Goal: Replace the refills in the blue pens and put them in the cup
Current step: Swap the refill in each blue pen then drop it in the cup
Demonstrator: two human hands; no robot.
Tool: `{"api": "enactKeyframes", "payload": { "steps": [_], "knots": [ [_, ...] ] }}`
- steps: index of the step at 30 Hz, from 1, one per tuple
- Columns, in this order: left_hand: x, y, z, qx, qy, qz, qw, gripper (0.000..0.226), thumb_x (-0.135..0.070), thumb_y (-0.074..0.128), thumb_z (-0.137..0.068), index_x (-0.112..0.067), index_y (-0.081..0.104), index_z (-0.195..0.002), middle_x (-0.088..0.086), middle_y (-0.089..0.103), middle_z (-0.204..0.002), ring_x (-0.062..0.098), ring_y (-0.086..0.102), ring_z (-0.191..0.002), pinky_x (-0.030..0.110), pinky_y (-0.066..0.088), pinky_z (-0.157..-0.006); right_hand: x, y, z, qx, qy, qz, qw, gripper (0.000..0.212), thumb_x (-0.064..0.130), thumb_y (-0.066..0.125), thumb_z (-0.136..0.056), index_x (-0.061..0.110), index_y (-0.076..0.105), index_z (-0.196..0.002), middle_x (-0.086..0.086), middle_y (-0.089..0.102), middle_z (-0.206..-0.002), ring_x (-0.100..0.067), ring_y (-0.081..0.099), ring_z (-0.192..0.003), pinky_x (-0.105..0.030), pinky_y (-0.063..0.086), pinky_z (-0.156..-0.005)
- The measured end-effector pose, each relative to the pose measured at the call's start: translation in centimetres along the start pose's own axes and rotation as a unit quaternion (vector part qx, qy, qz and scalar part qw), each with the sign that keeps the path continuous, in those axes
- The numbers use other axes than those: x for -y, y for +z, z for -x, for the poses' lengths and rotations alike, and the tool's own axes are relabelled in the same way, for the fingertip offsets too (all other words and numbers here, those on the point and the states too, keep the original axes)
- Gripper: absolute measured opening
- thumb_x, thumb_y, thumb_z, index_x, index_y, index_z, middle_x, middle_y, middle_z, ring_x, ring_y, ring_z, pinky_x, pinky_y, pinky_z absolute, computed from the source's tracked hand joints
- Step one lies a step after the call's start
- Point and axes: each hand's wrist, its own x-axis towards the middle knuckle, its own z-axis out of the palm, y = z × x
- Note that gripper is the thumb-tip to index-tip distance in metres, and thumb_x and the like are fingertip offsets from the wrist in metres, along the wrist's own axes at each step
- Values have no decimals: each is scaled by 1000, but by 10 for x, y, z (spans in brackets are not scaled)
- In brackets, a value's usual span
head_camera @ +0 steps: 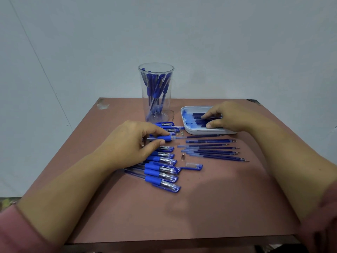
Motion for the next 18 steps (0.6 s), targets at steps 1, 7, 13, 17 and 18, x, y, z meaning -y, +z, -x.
{"api": "enactKeyframes", "payload": {
  "steps": [1,7,13,17,18],
  "knots": [
    [0,0,0,0,2,-3,1000,22,-33,70,-87,-37,72,-109,-28,68,-91,5,65,-69,34,56,-68,0,0,-2,4,-1,6,1000,36,30,71,-86,27,67,-121,7,62,-117,-8,52,-99,-21,34,-81],
    [2,1,-1,4,11,-6,1000,23,-33,70,-86,-37,72,-109,-42,55,-83,6,64,-68,31,55,-67,-4,5,-9,-24,-10,-25,999,15,24,74,-84,25,73,-99,9,67,-90,-4,60,-81,-15,40,-65],
    [4,3,-1,-7,-3,12,1000,23,-41,66,-85,-38,71,-108,-29,68,-89,5,65,-70,36,56,-67,-5,9,-9,-54,-24,-24,998,4,26,71,-86,26,72,-90,8,69,-91,-2,59,-81,-15,41,-65],
    [5,3,-1,-9,-15,18,1000,27,-46,61,-83,-39,71,-108,-23,72,-95,7,68,-73,36,56,-68,10,3,3,-98,-52,-59,992,4,24,68,-89,24,69,-93,17,64,-85,5,57,-77,-3,39,-61],
    [5,3,-2,-9,-16,17,1000,27,-46,61,-83,-39,71,-108,-24,71,-95,7,67,-73,36,56,-68,16,0,9,-112,-67,-78,988,5,23,69,-88,25,69,-93,20,62,-83,6,58,-76,0,38,-63]
  ]
}}
